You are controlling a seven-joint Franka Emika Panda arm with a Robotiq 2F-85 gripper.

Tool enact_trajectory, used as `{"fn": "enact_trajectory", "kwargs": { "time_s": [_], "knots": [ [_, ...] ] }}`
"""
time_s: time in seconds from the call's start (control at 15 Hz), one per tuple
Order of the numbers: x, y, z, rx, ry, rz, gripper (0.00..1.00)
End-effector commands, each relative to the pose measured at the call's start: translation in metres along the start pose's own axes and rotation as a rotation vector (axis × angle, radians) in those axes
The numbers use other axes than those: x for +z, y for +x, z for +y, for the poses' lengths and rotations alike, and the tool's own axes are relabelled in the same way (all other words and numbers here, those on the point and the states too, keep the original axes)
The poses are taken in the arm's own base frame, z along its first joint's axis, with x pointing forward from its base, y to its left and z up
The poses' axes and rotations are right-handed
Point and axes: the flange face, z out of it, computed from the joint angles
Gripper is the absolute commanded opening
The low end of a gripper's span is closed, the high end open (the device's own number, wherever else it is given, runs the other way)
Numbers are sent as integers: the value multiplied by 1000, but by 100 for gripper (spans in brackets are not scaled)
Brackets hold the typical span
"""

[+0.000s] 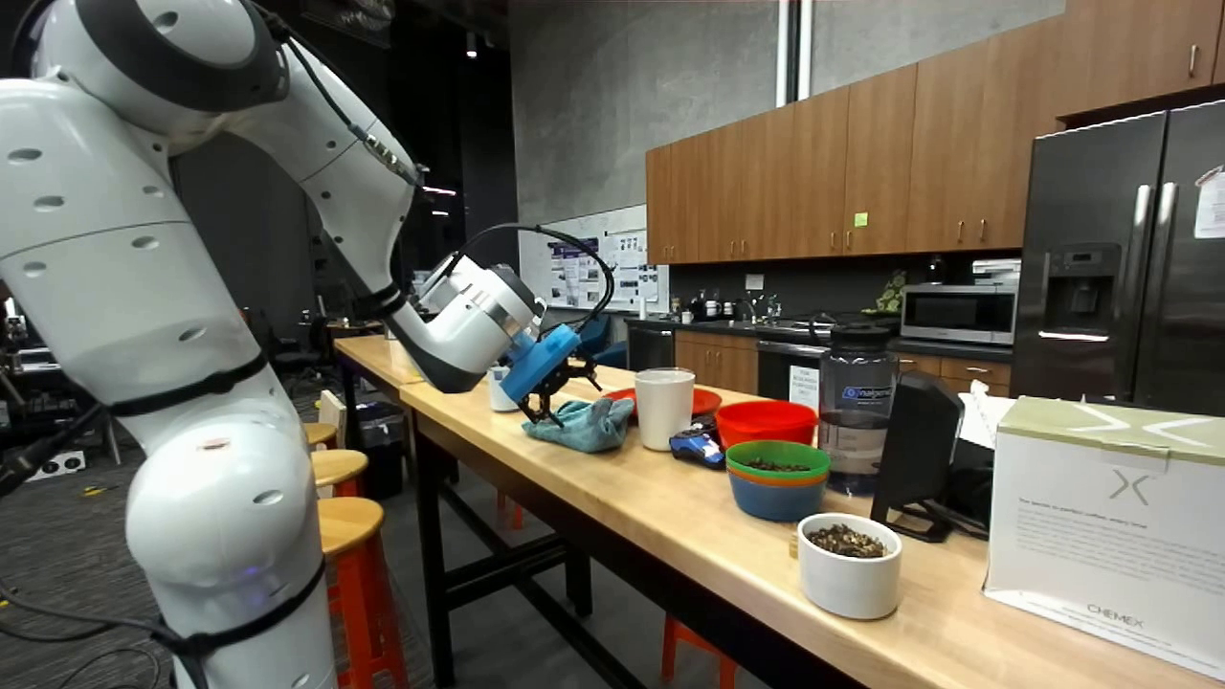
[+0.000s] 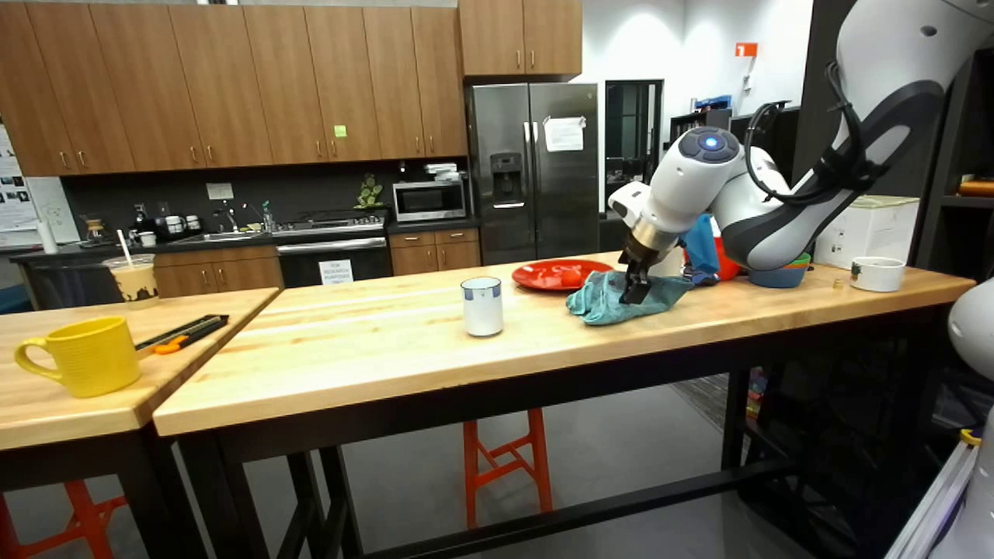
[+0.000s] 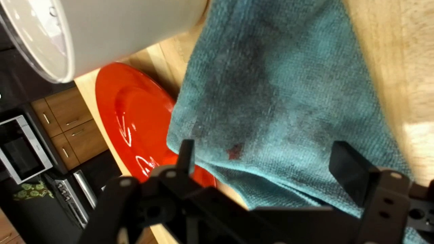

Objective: Unfold the blue towel

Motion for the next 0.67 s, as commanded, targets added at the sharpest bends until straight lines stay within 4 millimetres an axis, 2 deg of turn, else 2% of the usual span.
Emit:
{"fn": "enact_trajectory", "kwargs": {
  "time_s": [0.0,0.33,0.6],
  "knots": [
    [-11,8,9,-12,-41,34,100],
    [-23,17,10,-93,-109,91,100],
    [-28,17,6,-233,-203,106,100]
  ]
}}
